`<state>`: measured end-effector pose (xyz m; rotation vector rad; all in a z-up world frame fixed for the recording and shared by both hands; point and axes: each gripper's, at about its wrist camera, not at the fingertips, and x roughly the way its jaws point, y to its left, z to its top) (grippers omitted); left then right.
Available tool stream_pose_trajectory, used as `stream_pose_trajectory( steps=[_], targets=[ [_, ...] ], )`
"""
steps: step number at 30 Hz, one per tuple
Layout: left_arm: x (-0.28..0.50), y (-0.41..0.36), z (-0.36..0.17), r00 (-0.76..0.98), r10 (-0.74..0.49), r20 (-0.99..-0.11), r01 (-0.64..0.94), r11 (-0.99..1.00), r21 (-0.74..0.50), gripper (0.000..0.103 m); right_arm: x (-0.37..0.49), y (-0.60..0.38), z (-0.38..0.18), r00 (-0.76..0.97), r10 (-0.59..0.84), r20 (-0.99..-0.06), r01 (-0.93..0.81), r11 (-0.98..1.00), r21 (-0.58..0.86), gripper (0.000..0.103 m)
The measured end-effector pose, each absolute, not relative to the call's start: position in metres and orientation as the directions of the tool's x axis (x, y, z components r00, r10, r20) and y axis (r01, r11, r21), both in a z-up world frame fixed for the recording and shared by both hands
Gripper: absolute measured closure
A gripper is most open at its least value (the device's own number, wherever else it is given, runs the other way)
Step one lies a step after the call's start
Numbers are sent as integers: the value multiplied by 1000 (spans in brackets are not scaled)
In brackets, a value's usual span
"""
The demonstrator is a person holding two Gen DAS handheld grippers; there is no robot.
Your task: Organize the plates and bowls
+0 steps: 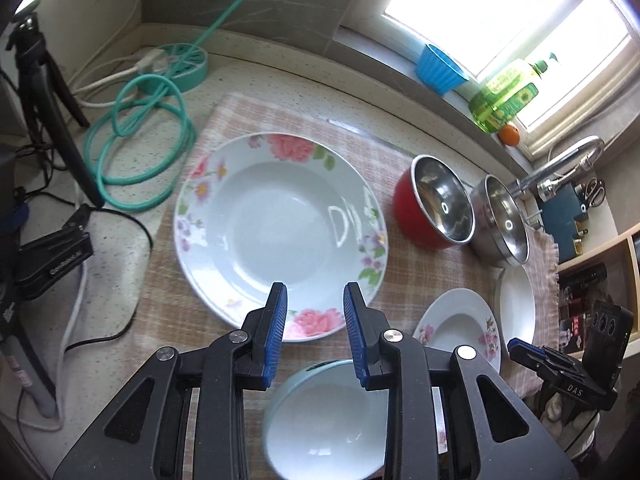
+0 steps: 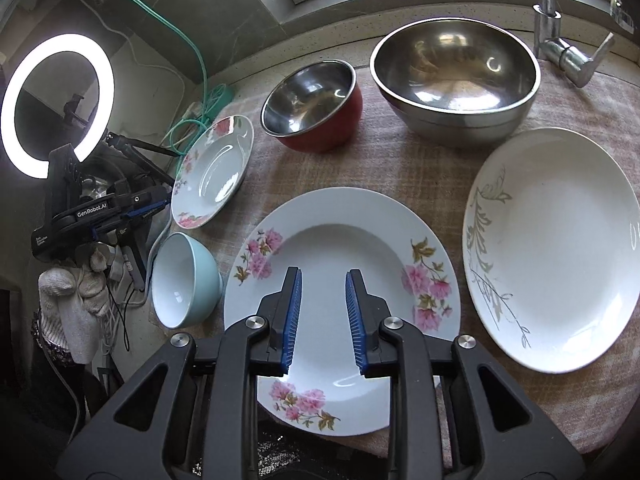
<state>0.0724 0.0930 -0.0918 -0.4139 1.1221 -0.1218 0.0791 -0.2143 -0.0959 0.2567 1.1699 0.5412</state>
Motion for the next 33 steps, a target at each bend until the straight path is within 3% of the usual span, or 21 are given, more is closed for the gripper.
stream_pose_trajectory(
  steps=[14, 33],
  targets=[
    [83, 172, -109, 475, -200, -857, -265, 896, -356, 76, 138, -135, -97, 230, 591, -773, -325, 796, 511, 79],
    [114, 189, -134, 435, -250, -865, -264, 883, -388, 76, 185, -81, -129, 145, 606, -782, -297, 781, 550, 79]
  ],
)
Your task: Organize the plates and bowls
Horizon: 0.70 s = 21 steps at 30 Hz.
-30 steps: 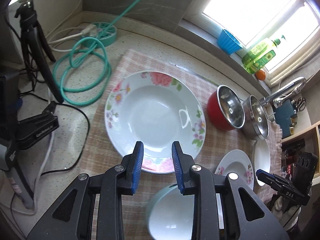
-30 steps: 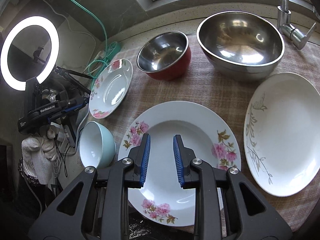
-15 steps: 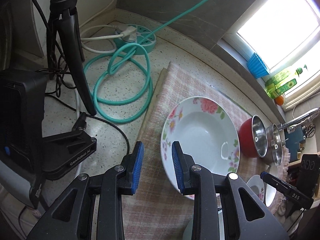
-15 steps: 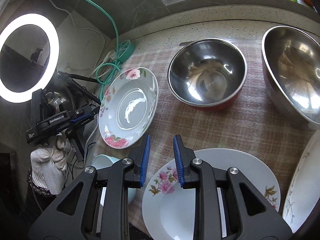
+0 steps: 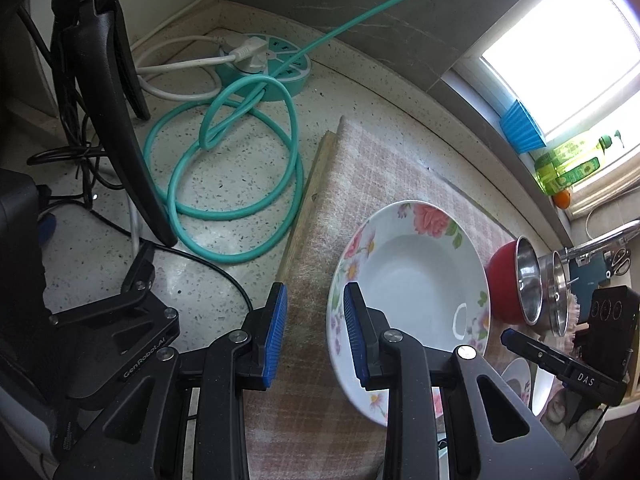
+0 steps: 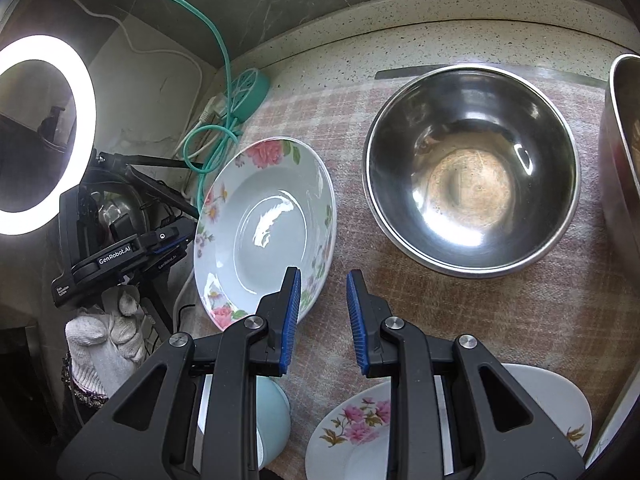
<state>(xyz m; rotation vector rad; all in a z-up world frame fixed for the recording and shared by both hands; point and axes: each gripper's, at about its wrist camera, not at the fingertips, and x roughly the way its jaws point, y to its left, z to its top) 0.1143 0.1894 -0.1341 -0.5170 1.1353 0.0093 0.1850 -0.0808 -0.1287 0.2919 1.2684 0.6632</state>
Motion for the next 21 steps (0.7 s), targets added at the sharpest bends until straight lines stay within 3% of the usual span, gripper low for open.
stream_pose_trajectory(
  steps=[14, 21],
  targets=[
    [124, 183, -143, 416, -286, -863, -235, 883, -406, 76, 195, -63, -138, 124, 591, -797, -303, 787, 537, 81],
    [127, 176, -145, 413, -298, -861, -221, 884, -412, 88, 198, -57, -141, 129, 570, -811, -320, 798, 510, 91]
  ],
)
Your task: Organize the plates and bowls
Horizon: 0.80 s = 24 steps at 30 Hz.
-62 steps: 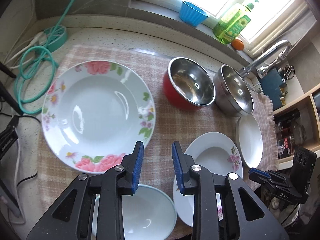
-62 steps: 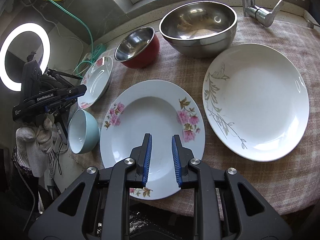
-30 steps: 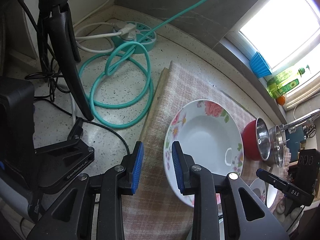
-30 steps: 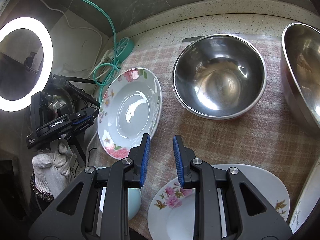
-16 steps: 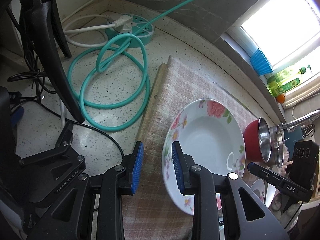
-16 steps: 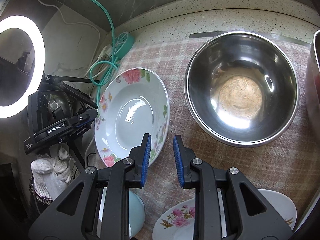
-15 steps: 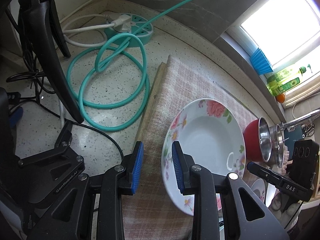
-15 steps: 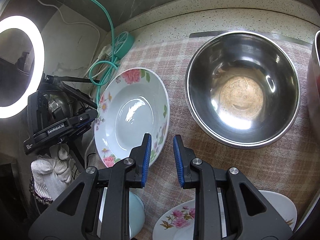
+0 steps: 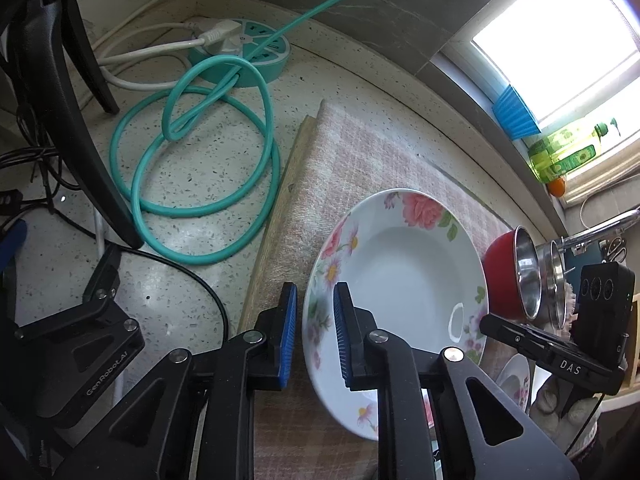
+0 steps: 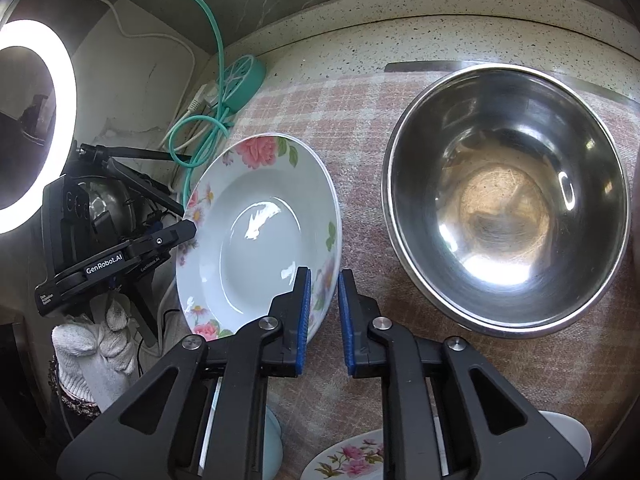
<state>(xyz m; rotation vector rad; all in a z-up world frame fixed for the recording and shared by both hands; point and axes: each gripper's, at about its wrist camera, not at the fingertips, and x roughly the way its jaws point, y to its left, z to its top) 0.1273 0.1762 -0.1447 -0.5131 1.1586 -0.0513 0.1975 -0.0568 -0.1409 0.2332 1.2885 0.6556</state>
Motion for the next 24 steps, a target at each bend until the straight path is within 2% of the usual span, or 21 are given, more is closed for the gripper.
stream_pose_trajectory(
  steps=[24],
  targets=[
    [118, 168, -131, 445, -274, -853, -238, 882, -407, 88, 193, -65, -134, 149, 580, -801, -340, 791, 509, 93]
  ],
)
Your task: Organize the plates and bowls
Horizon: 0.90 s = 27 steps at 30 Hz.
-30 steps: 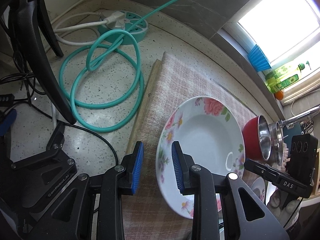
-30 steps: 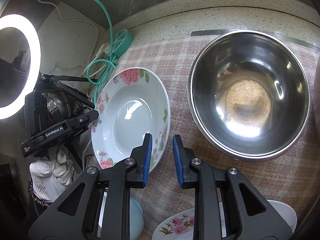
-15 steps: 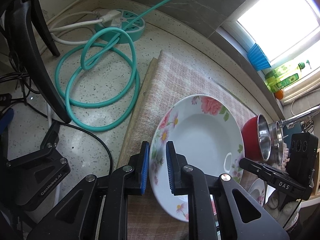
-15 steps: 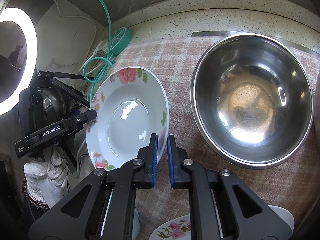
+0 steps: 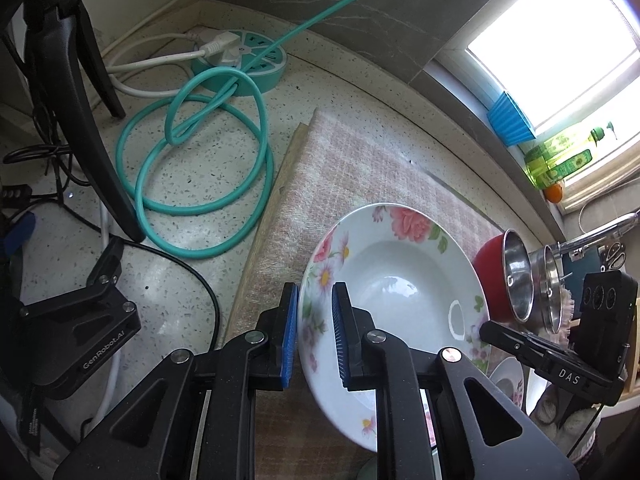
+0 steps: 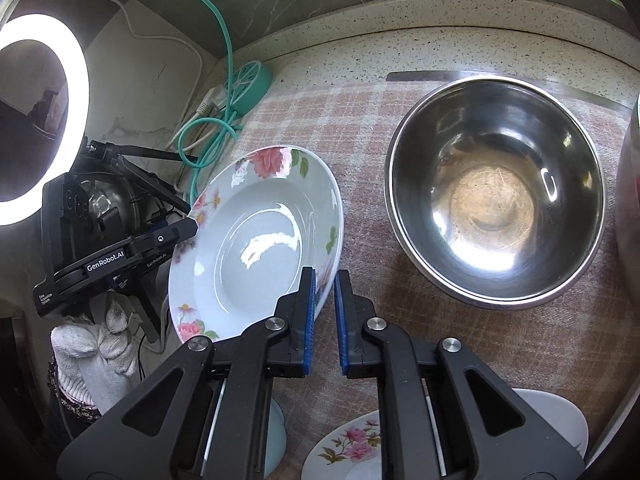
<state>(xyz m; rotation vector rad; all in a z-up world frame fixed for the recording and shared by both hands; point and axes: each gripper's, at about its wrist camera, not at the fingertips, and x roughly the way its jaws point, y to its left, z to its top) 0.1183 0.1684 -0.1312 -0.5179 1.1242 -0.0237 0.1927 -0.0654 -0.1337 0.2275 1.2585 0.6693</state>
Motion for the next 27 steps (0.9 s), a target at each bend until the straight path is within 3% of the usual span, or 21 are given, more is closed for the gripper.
stream_pose_trajectory(
  steps=[27],
  targets=[
    [79, 90, -84, 508, -331, -795, -132, 882, -452, 88, 143, -153, -89, 197, 603, -773, -358, 778, 515, 93]
  ],
)
